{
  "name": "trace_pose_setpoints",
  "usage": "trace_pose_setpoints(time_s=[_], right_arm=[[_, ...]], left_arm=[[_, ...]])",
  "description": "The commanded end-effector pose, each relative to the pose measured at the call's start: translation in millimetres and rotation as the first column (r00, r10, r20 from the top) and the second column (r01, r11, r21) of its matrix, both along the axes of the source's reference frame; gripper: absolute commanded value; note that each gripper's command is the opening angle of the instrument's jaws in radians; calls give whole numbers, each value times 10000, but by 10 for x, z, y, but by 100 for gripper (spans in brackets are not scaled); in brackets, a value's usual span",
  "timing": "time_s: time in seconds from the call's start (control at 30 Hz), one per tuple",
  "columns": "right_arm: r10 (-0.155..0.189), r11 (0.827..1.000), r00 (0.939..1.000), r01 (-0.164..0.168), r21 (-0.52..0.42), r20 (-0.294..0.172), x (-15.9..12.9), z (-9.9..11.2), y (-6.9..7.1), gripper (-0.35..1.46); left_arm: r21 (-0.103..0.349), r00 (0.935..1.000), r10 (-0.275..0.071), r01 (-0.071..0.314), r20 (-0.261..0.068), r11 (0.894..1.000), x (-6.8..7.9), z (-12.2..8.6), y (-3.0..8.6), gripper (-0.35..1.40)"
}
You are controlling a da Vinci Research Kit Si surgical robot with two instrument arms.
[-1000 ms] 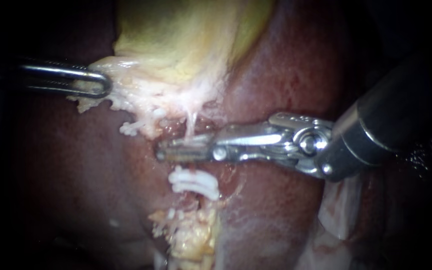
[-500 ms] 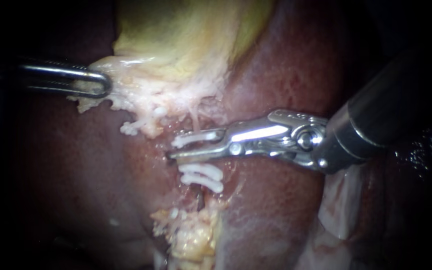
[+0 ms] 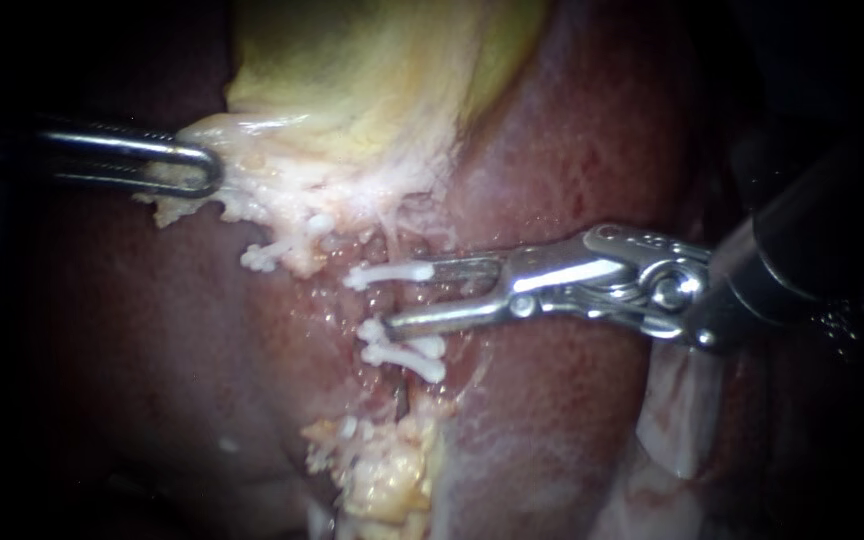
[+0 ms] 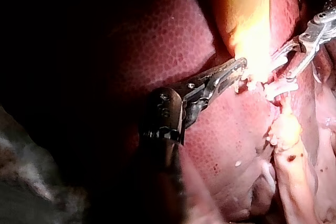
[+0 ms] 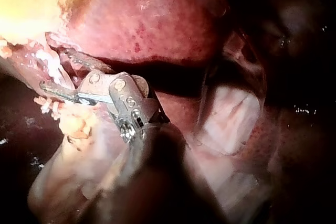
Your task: Going back third clip right tube
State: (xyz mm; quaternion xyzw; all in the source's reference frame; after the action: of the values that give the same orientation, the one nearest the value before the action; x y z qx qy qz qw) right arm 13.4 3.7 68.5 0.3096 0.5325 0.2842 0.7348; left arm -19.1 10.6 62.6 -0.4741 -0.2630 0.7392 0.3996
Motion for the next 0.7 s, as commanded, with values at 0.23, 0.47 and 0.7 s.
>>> trace_pose_setpoints(time_s=[0.23,0.47,0.7], right_arm=[[-697,9660,9968,579,-2520,-385,-34,-21,-1,50],[-1922,9003,9803,1945,-3895,452,-69,-40,7,50],[-2702,8542,9567,2902,-4314,1085,-101,-59,16,50]], left_arm=[[-3,10000,5,-5,-1,10000,1,0,0,-35],[-5,10000,4,-4,-2,10000,1,1,0,-35],[-20,10000,-11,11,20,10000,0,5,1,-35]])
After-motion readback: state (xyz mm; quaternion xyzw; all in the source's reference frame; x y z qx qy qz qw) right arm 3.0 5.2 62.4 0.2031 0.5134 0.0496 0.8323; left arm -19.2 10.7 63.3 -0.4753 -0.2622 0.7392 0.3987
